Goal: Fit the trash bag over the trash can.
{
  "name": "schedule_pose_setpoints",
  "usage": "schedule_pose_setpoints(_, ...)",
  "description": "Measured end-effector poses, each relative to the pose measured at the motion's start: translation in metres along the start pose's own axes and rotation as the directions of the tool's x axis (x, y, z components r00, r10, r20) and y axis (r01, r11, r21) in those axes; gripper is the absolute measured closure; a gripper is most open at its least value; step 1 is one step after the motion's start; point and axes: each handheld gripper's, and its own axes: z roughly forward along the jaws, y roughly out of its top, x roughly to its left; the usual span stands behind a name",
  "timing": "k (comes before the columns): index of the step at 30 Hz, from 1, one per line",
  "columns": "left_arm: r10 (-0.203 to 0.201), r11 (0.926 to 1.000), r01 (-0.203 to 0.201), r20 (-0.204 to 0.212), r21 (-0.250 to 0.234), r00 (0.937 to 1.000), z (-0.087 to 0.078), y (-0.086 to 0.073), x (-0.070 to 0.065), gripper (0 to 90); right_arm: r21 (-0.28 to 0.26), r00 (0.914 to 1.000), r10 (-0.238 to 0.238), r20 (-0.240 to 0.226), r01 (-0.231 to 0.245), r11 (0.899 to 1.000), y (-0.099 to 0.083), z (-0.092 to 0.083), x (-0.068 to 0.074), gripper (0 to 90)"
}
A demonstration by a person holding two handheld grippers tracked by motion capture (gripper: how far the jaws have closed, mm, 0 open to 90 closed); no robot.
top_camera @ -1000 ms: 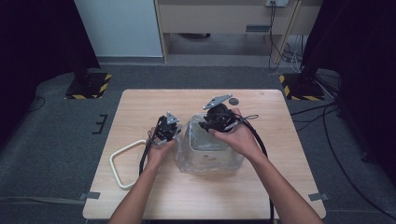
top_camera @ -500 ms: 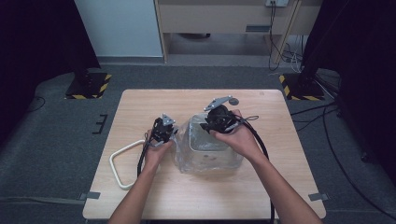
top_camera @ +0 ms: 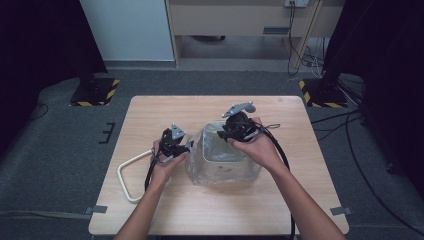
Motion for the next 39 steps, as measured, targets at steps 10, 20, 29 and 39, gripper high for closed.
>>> schedule_pose_setpoints(10,0.016,0.9999,-0.015,0.009,-0.004,0.9998,-0.020,-0.005,-0.004,50.2,0.016,0.9995,-0.007,-0.030,0.008,1.000,0.004,0.004,0.002,80.3)
schedule_pose_setpoints(20,0.011,0.9987,-0.009,0.027,-0.050,0.9996,-0.039,-0.014,-0.017,50.9,0.086,0.9979,-0.013,-0.063,0.019,0.996,0.017,0.021,0.006,84.8)
schedule_pose_setpoints(29,-0.008,0.9960,0.013,0.063,-0.089,0.9980,-0.046,-0.020,-0.031,51.7,0.193,0.9984,-0.029,-0.048,0.038,0.981,0.013,0.049,0.007,84.4)
schedule_pose_setpoints(39,-0.005,0.9966,0.011,0.072,-0.082,0.9974,-0.047,-0.025,-0.035,51.1,0.270,0.9985,-0.027,-0.048,0.039,0.962,0.008,0.072,0.009,78.9)
